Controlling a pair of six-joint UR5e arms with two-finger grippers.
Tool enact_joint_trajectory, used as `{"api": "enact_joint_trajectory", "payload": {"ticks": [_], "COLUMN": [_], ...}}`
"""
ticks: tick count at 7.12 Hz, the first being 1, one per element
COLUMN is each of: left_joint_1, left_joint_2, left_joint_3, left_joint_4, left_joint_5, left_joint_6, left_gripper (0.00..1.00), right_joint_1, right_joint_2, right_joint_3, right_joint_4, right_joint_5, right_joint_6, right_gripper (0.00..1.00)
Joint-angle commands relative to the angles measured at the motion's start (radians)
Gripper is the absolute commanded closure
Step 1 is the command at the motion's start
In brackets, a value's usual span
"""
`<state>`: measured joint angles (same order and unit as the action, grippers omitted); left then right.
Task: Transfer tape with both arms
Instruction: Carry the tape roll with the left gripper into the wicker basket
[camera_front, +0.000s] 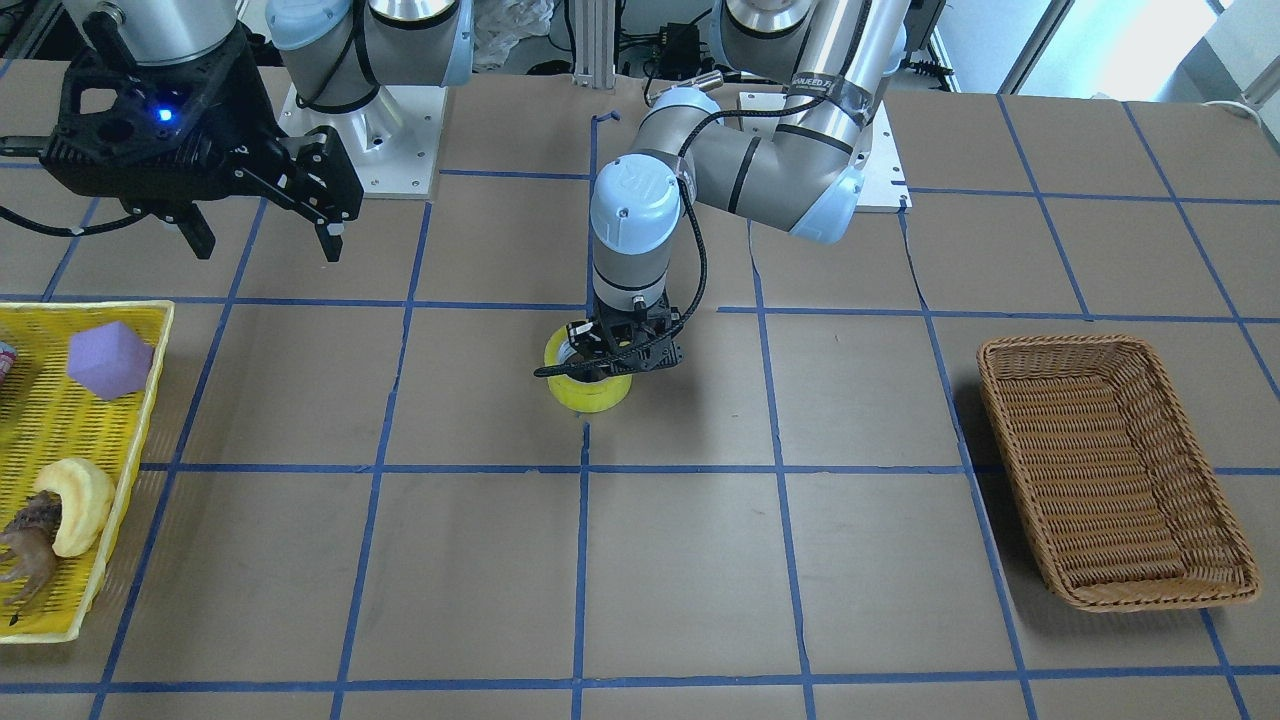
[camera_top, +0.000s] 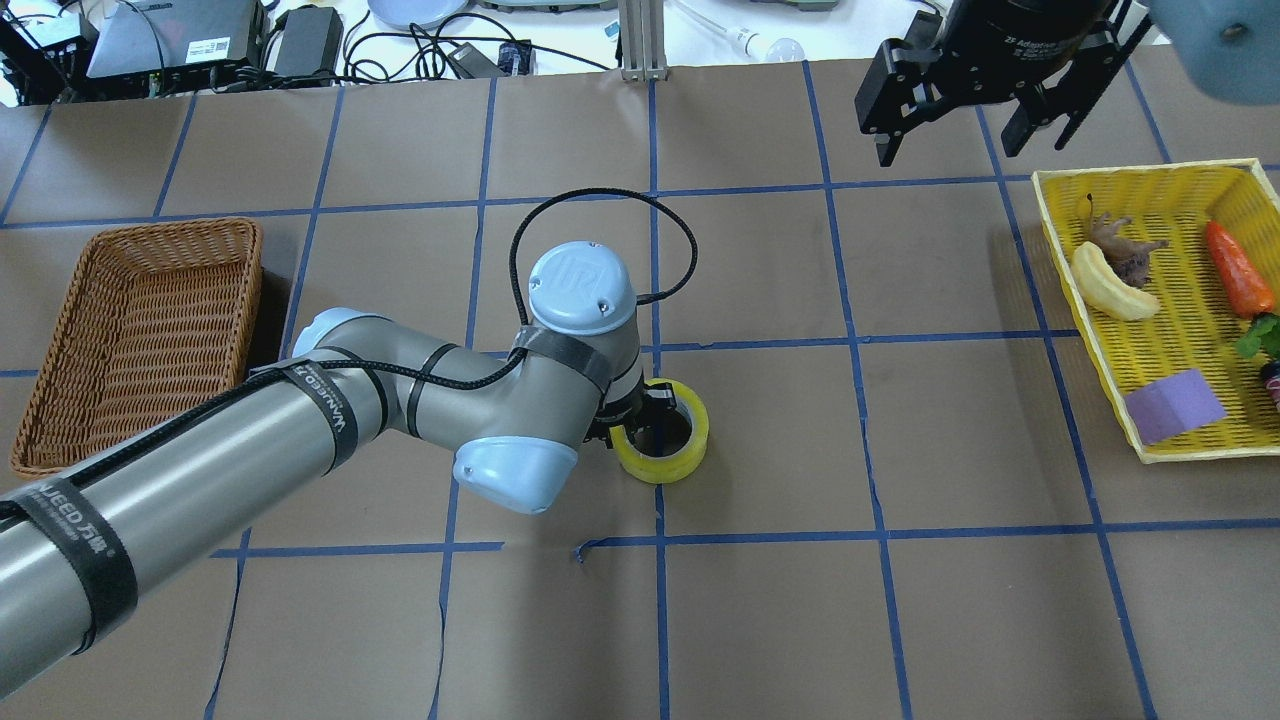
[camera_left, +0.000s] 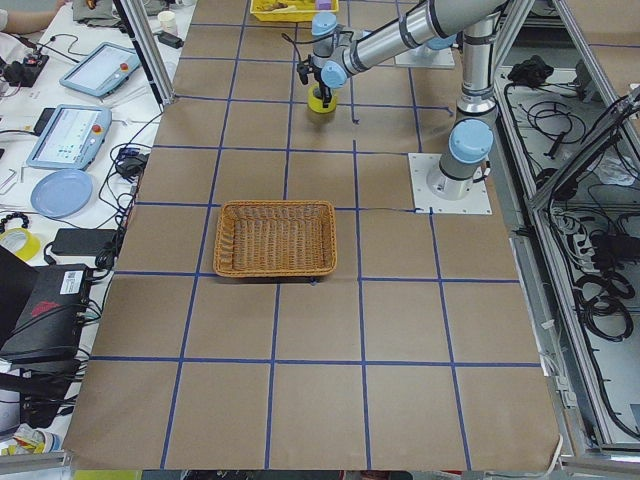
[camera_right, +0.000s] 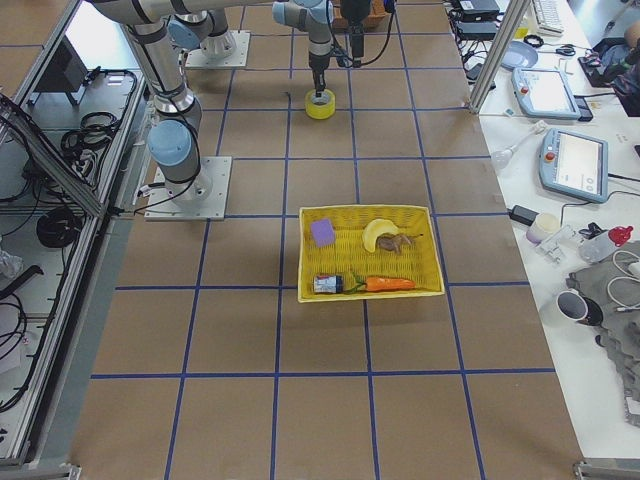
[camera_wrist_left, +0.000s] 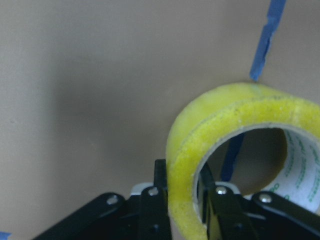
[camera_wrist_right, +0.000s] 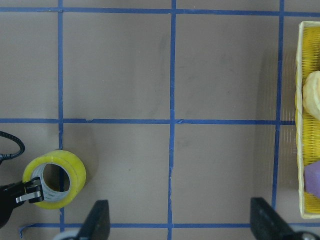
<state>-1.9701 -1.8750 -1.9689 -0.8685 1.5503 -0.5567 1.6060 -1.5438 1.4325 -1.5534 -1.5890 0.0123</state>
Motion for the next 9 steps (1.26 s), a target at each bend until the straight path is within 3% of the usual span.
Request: {"api": "enact_joint_trajectory", "payload": {"ticks": [1, 4, 6, 9], "left_joint_1": [0.058, 0.267, 0.475, 0.901], "left_joint_2": [0.103, 0.200, 0.232, 0.162], "left_joint_3": [0.065, 0.302, 0.422, 0.421], "left_joint_4": [-0.050, -0.468, -0.620, -0.629], "left_joint_5": [0.004, -0.007, -0.022, -0.026], "left_joint_6": [0.122, 0.529, 0.761, 1.143], "left_gripper": [1.00, 1.00, 1.00, 1.00], "right_joint_1": [0.000, 0.000, 0.000, 0.000], "right_joint_2": [0.001, 0.001, 0.001, 0.001], "right_joint_3": [0.000, 0.000, 0.000, 0.002], "right_joint_4": [-0.004, -0.007, -0.008, -0.010], "right_joint_5": [0.003, 0.001, 0.001, 0.003], "right_joint_6": [0.000, 0.000, -0.002, -0.002], "right_gripper": [0.00, 0.00, 0.00, 0.00]}}
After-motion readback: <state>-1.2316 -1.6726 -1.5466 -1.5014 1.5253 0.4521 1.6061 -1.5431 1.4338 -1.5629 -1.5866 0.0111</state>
